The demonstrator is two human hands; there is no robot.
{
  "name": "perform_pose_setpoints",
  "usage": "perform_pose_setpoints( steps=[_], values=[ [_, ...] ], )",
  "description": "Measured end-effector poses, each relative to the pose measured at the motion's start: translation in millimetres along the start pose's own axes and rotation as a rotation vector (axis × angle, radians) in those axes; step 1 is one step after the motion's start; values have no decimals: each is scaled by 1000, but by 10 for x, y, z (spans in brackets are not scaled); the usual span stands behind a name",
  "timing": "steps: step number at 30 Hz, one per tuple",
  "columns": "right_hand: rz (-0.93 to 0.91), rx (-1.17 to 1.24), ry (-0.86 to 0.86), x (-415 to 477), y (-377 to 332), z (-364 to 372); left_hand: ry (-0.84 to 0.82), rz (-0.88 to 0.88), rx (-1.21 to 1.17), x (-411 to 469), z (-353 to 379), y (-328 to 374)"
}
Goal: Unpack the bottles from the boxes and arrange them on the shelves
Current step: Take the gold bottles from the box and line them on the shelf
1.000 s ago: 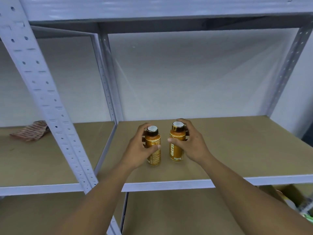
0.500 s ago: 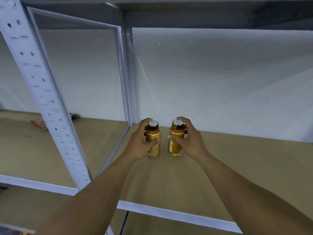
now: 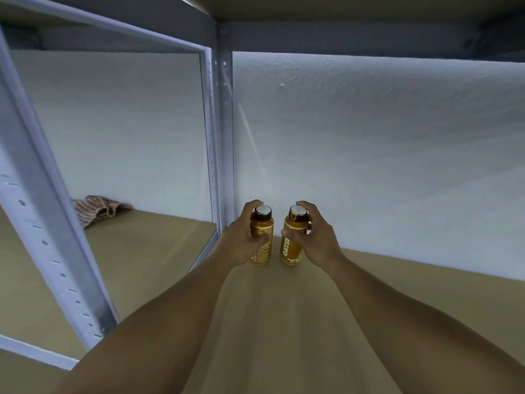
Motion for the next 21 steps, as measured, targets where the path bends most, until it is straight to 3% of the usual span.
perform_pose_setpoints(
  steps=[21],
  values=[
    [28,-17,-64,293,126,124,-70,39,-49,392,72,-179]
  ],
)
Point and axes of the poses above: each hand's wrist, its own x-axis towards the middle knuckle, its own z-axis out of the palm, y = z × x, the point moved 7 cm from there along x, towards the middle knuckle, and after that the axes turned 1 degree about y, right-handed, at the moved point
